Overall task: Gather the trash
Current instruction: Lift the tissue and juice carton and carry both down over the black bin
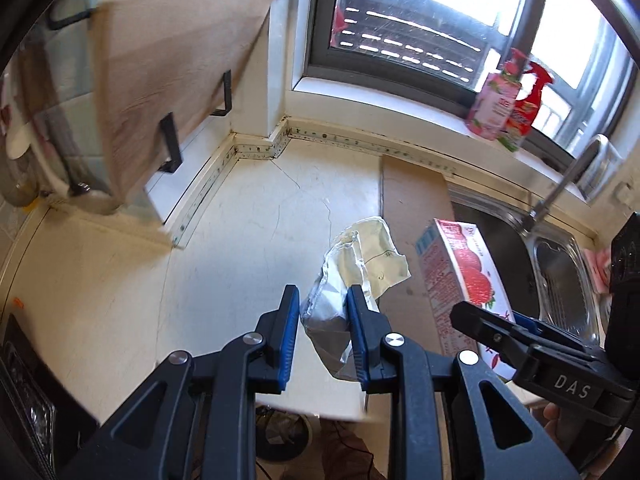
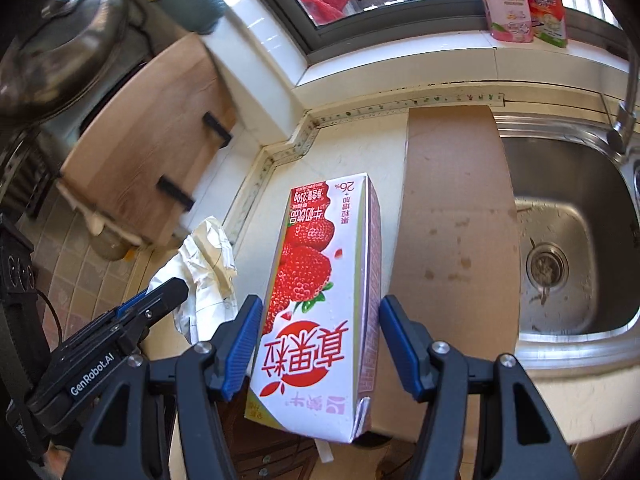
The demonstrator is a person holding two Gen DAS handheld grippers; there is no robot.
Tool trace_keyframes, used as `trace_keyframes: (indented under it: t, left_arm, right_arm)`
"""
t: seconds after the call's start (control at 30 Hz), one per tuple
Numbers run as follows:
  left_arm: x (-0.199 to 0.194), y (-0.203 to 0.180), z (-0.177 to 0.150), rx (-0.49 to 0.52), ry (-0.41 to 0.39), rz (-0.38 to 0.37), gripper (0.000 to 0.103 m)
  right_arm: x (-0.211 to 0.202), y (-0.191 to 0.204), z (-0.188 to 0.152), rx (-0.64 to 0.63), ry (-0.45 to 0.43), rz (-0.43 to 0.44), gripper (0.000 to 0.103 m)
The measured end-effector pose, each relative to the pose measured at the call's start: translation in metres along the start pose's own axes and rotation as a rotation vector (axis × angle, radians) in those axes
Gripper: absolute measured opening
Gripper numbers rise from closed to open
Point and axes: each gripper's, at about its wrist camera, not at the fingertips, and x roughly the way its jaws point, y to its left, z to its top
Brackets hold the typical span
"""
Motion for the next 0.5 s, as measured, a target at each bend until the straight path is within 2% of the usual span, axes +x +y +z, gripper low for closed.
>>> trace_keyframes:
  t: [0.23,0.37,0.5]
  left_arm:
    - [-0.072,0.015,-0.091,0.001,0.005,-0.079,0.022]
    - [-0.089,0.023,-0.142,-0.008,0.029,-0.078,0.022]
    - [-0.084,0.033,-0.191,-0.035,0.084,-0.087,0.022]
  right_arm:
    - [-0.041,0.036,-0.084,-0.038,0.025,0.019,0.061]
    - [-0.047,0.044,-0.126,-0.041,0.080,0.028,0.061]
    - [-0.039,0.045,-0.161,-0.050,0.154,0.015,0.061]
